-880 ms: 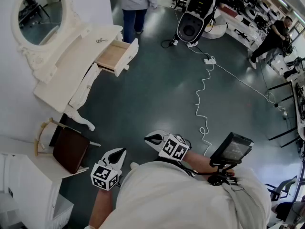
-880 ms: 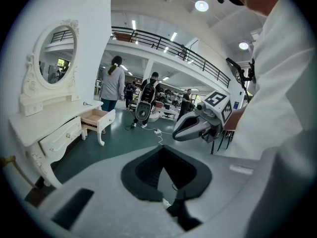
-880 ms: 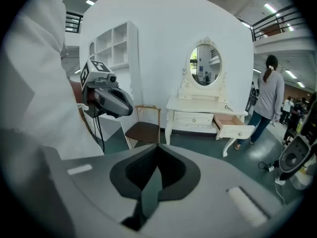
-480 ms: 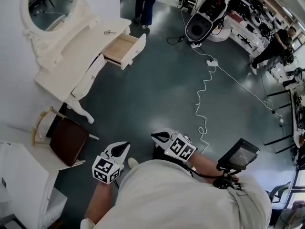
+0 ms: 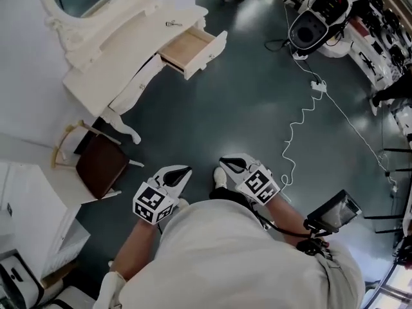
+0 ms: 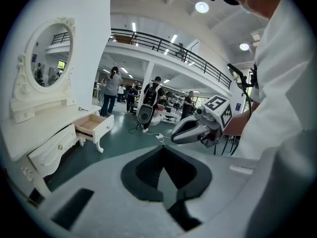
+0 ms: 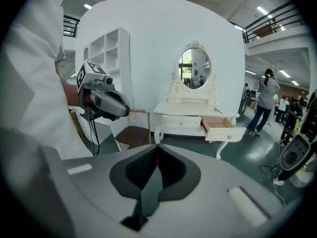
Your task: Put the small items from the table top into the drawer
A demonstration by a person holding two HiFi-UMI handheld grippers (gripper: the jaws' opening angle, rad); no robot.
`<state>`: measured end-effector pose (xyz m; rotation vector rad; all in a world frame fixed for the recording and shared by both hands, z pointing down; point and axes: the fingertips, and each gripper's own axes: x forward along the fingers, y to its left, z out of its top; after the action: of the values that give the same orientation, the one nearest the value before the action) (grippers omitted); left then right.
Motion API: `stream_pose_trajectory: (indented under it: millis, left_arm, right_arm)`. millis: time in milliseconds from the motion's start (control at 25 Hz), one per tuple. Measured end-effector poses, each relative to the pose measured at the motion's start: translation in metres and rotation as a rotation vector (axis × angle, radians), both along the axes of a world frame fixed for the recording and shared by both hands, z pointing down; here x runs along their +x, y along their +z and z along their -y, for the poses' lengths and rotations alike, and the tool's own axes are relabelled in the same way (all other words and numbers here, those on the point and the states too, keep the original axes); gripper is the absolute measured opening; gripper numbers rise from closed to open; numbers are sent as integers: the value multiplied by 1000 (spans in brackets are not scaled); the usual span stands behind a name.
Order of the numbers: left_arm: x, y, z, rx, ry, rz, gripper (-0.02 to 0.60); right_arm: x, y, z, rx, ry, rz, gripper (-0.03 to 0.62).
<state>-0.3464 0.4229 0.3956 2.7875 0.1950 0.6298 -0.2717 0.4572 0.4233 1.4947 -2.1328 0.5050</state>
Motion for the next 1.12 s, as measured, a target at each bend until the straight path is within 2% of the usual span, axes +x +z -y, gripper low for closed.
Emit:
stream_pose_trajectory:
  millis: [80,280,480,600,840,1120]
  left_arm:
    - [34,1,9,7,-11,2,0]
    - [110,0,26,22,-57,16,0]
    - [169,2,41,25,-107,26,2]
    - [189,4,53,18,-120,43,12]
    - [209,11,92,9,-132,52,12]
    - [251,25,184,-16,-113,17,-2]
  right_arm:
    - [34,1,13,7,-10,-1,48]
    - [109,3,33,20,-31,22,31]
    - [173,12,47,11,-43,30,25]
    - [199,13,61,-3,-39,38,25]
    - [218,30,100,-17,-41,64,15]
    - [251,36,187,-43,-35,45,9]
